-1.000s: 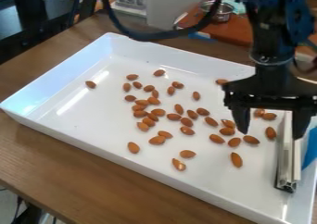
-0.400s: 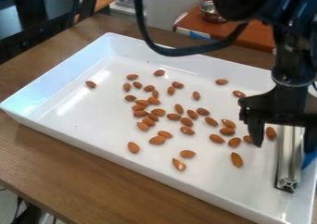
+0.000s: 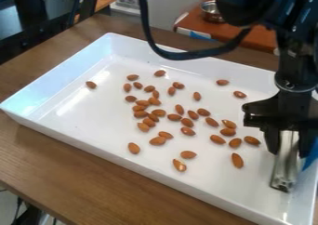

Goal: Sweep into pile

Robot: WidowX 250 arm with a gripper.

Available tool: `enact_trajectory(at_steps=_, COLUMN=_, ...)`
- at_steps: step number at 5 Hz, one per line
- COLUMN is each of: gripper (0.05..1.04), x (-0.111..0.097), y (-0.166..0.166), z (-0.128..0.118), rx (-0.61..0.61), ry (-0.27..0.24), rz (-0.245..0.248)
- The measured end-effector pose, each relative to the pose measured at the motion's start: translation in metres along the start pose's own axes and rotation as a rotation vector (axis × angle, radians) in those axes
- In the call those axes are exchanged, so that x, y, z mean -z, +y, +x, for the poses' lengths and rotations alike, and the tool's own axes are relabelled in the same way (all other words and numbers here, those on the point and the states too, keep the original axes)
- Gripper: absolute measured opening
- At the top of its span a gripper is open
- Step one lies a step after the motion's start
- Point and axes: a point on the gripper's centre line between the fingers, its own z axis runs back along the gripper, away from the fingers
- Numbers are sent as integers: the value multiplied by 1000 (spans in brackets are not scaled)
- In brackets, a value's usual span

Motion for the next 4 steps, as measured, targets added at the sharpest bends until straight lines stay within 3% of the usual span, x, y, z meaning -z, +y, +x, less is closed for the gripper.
enact_trajectory(at_steps=1, gripper=350, x=0, y=0, z=2, rx=7, ry=0, rz=-14)
enact_trajectory(at_steps=4, gripper=349, x=-7, y=42, z=3, rx=-1, ry=-23, rz=-8)
